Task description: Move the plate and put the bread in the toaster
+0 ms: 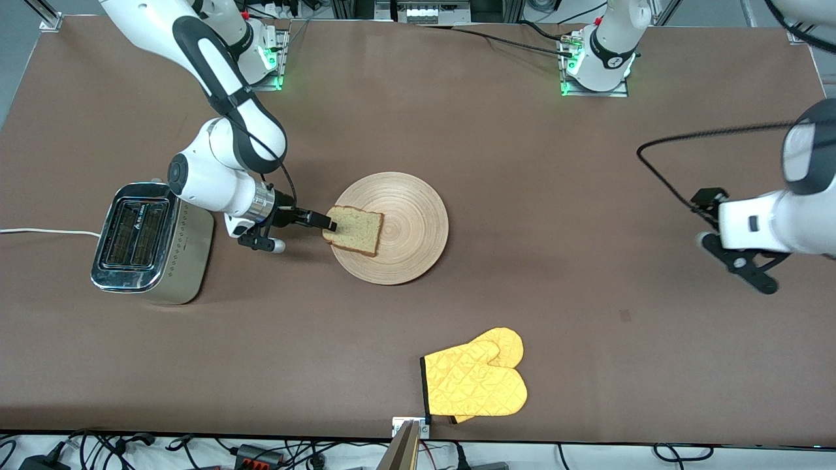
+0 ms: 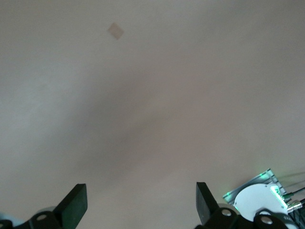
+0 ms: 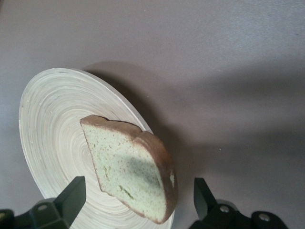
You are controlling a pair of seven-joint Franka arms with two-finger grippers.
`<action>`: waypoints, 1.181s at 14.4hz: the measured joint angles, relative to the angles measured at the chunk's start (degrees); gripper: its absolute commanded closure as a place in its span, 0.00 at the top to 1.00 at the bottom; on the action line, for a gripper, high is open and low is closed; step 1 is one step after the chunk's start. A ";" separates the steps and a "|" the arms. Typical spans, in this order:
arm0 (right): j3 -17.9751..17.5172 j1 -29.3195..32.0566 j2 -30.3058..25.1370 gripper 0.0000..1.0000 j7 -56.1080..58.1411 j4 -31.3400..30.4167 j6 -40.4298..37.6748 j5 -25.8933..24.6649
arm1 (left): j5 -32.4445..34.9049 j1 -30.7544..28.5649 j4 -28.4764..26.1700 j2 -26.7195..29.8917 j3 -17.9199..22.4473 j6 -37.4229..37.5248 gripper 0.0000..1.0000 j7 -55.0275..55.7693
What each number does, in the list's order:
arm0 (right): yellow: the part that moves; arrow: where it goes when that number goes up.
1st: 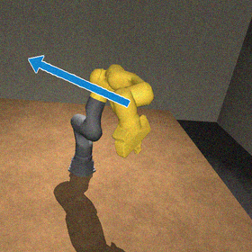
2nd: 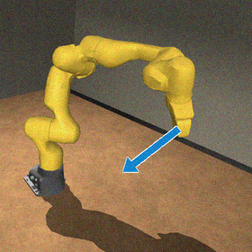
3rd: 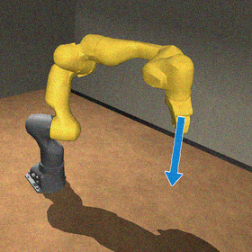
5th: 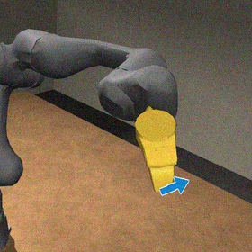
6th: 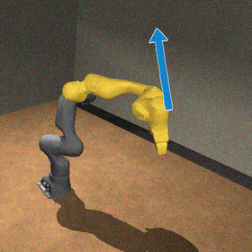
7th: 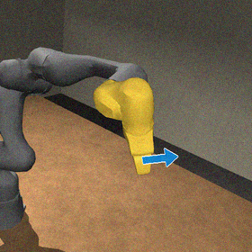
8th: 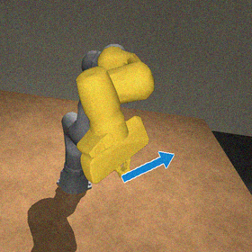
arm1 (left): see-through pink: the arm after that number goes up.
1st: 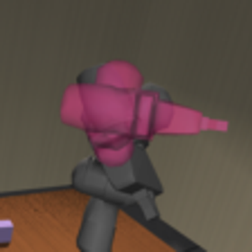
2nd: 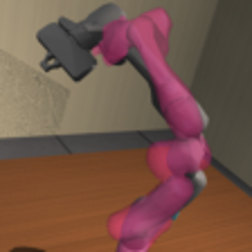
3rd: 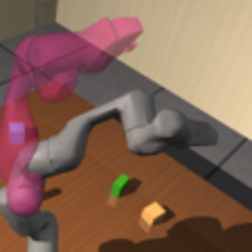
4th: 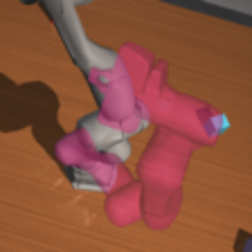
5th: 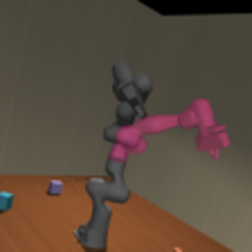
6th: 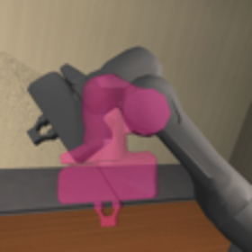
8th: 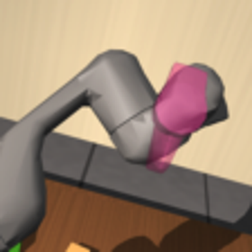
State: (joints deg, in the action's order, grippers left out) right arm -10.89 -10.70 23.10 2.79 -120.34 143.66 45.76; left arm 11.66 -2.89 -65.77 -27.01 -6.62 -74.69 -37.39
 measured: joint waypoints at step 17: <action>-0.13 -0.14 2.78 0.87 15.70 -0.97 3.45 13.24 | -8.24 -0.56 -16.84 19.27 0.63 -8.08 1.00 33.20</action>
State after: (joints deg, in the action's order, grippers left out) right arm -11.02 -10.84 25.88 18.48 -121.31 147.11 59.00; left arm 3.42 -3.45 -82.61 -7.74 -5.99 -82.77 -4.18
